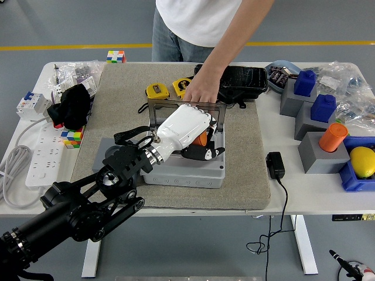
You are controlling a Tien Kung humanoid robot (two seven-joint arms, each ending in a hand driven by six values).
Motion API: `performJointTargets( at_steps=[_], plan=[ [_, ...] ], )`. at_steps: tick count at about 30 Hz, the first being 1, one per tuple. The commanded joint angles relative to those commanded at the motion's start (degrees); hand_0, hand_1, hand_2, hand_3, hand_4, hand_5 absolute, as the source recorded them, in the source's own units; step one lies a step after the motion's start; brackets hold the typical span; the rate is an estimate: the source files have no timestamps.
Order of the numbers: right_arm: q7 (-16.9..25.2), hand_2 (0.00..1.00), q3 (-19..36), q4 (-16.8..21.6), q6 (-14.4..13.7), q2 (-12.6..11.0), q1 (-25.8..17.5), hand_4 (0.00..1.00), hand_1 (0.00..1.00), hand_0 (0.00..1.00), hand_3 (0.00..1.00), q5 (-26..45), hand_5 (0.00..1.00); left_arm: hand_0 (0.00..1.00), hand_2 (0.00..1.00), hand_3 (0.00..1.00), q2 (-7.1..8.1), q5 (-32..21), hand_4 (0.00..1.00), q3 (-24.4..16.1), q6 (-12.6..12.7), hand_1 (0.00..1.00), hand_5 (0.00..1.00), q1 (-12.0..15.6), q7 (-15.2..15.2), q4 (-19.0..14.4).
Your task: Fetch the battery,place it into the box,close the lid of the box
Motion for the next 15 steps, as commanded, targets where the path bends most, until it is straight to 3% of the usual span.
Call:
performJointTargets(
  at_steps=[6, 15],
  plan=[
    [-0.1, 0.838, 0.5, 0.0, 0.0, 0.0, -0.1, 0.998, 0.868, 0.89, 0.884, -0.4, 0.998, 0.072, 0.118, 0.113, -0.11, 0.0, 0.63, -0.2, 0.6, 0.069, 0.417, 0.2, -0.6, 1.0],
    [-0.1, 0.838, -0.2, 0.0, 0.0, 0.1, 0.0, 0.998, 0.868, 0.89, 0.884, 0.2, 0.998, 0.072, 0.118, 0.12, -0.22, -2.5, 0.631, 0.5, 2.2, 0.07, 0.419, 0.8, -2.0, -0.8]
  ],
)
